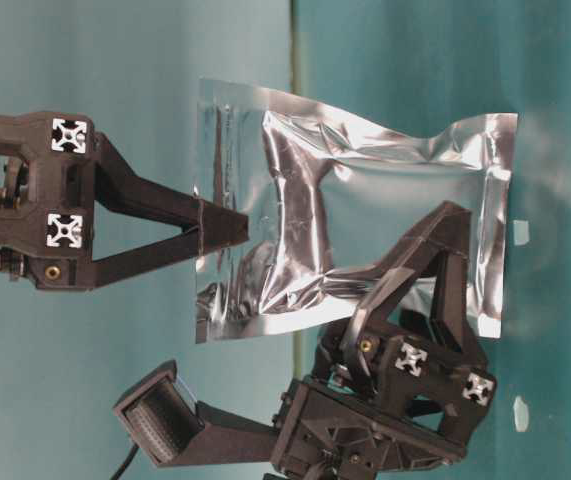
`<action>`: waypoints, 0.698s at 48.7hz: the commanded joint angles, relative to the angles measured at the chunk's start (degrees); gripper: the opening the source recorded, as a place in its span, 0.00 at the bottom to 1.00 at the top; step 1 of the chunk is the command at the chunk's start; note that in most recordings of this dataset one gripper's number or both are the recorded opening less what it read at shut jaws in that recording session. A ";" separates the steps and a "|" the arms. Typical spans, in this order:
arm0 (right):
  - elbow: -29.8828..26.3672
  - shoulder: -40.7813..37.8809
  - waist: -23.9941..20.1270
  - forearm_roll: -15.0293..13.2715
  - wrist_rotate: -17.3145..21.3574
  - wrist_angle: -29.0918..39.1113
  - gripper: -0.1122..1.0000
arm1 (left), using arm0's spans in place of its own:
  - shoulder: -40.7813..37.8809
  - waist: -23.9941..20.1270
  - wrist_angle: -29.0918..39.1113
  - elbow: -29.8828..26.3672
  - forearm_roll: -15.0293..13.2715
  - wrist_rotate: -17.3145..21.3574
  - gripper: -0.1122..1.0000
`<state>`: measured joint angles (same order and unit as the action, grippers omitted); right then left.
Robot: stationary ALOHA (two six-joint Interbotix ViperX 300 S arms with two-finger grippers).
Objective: Hand over the silver zip bag and make it stand upright.
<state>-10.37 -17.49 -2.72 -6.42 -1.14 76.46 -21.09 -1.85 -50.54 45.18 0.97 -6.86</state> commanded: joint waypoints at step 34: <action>-0.35 0.53 -0.53 0.09 1.41 -0.53 0.13 | 0.18 0.09 0.18 -0.18 0.18 0.53 0.38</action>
<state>-10.37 -17.49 -2.72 -6.42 -0.26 76.46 -21.09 -1.93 -50.10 45.18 0.97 -6.42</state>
